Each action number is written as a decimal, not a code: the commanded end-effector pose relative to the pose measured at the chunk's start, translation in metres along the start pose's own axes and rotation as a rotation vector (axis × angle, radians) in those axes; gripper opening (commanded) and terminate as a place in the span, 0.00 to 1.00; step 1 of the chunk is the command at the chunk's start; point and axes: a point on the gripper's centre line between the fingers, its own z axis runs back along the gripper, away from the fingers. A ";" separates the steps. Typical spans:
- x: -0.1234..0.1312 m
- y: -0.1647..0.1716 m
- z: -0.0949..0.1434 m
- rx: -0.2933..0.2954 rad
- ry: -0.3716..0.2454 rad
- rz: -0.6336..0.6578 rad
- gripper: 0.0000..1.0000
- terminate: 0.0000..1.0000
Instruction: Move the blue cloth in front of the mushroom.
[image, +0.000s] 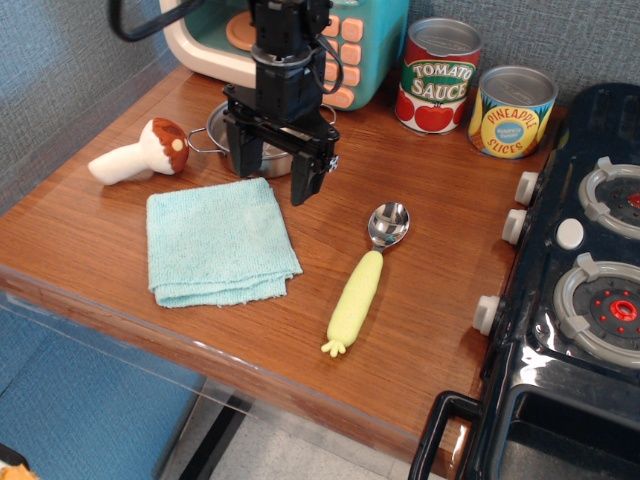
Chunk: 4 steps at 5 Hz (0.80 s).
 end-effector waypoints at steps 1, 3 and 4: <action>-0.045 0.012 -0.001 0.059 -0.065 -0.040 1.00 0.00; -0.047 0.030 -0.053 0.052 -0.164 0.019 1.00 0.00; -0.065 0.049 -0.057 0.083 -0.171 -0.018 1.00 0.00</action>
